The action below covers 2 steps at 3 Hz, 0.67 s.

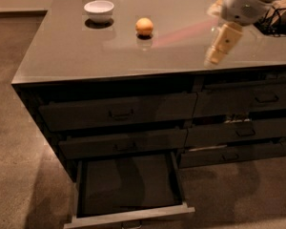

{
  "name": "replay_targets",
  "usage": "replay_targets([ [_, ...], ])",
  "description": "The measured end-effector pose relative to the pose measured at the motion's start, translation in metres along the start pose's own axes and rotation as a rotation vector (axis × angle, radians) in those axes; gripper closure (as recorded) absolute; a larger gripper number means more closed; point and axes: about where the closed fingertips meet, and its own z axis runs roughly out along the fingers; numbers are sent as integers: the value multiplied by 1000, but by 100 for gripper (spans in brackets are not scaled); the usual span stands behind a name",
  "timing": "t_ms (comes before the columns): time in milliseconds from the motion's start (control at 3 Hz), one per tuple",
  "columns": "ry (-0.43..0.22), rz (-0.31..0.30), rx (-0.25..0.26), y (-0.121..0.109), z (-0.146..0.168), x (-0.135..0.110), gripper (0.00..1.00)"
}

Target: Place orange into bottom drawer

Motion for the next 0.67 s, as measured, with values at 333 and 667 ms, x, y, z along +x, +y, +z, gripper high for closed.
replay_targets([
  [333,-168,93,15,-57,45,-19,0],
  [667,-284,201,194,-125,34,-29,0],
])
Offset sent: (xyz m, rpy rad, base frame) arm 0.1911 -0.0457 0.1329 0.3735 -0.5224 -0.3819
